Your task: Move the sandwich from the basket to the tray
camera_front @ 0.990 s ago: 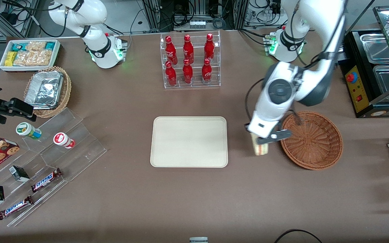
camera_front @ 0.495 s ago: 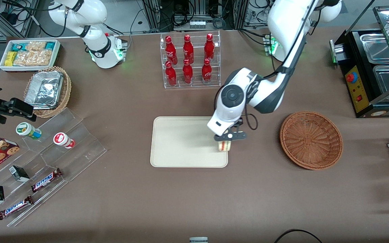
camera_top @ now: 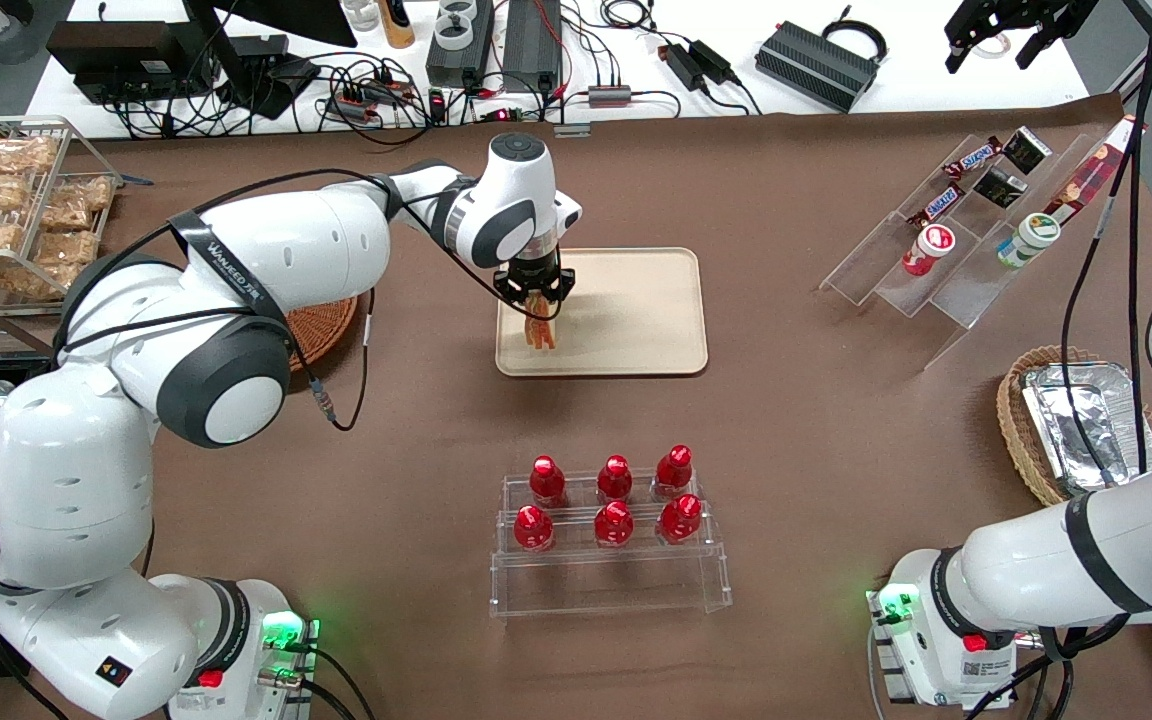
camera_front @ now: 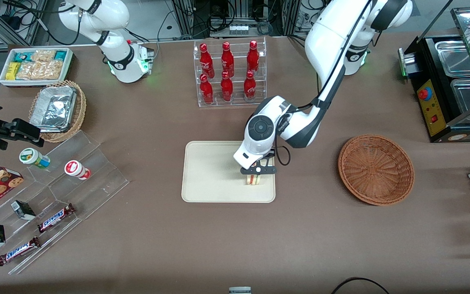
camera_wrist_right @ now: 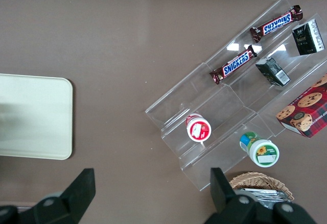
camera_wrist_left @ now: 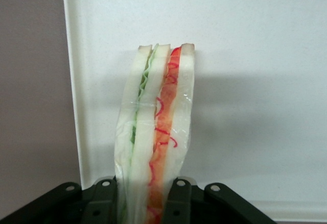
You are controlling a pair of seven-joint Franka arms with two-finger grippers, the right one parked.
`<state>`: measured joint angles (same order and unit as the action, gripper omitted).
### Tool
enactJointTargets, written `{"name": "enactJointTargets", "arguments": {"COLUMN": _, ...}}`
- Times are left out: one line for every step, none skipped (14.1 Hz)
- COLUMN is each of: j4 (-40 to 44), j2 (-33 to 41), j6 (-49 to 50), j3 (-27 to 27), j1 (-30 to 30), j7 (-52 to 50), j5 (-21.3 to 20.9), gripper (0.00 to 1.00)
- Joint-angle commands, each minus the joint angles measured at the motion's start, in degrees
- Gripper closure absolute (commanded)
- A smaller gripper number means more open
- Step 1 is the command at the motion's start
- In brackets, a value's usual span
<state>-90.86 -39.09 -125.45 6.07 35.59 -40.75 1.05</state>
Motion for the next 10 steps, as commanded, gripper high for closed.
{"name": "enactJointTargets", "arguments": {"j4": 2.3, "j2": -1.0, "j6": 0.4, "j3": -0.4, "j1": 0.4, "j7": 0.4, "j5": 0.9, "gripper": 0.71}}
{"name": "enactJointTargets", "arguments": {"j4": 2.3, "j2": -1.0, "j6": 0.3, "j3": -0.4, "j1": 0.3, "j7": -0.5, "j5": 1.1, "gripper": 0.70}}
{"name": "enactJointTargets", "arguments": {"j4": 2.4, "j2": -1.1, "j6": 0.1, "j3": -0.4, "j1": 0.2, "j7": -2.7, "j5": 1.7, "gripper": 0.69}}
{"name": "enactJointTargets", "arguments": {"j4": 2.4, "j2": -1.1, "j6": -0.4, "j3": -0.4, "j1": 0.1, "j7": -3.1, "j5": 1.7, "gripper": 0.69}}
{"name": "enactJointTargets", "arguments": {"j4": 2.4, "j2": -1.0, "j6": -0.6, "j3": -0.4, "j1": 0.1, "j7": -2.9, "j5": 1.6, "gripper": 0.68}}
{"name": "enactJointTargets", "arguments": {"j4": 2.4, "j2": -1.0, "j6": -0.6, "j3": -0.4, "j1": 0.2, "j7": -2.8, "j5": 1.5, "gripper": 0.68}}
{"name": "enactJointTargets", "arguments": {"j4": 2.4, "j2": -1.0, "j6": -0.6, "j3": -0.4, "j1": 0.2, "j7": -2.6, "j5": 1.1, "gripper": 0.66}}
{"name": "enactJointTargets", "arguments": {"j4": 2.3, "j2": -1.1, "j6": -0.6, "j3": -0.5, "j1": 0.3, "j7": -2.6, "j5": 1.0, "gripper": 0.57}}
{"name": "enactJointTargets", "arguments": {"j4": 2.3, "j2": -1.1, "j6": -0.7, "j3": -0.5, "j1": 0.4, "j7": -2.5, "j5": 0.9, "gripper": 0.38}}
{"name": "enactJointTargets", "arguments": {"j4": 2.3, "j2": -1.3, "j6": -0.6, "j3": -0.5, "j1": 0.3, "j7": -2.3, "j5": 0.8, "gripper": 0.21}}
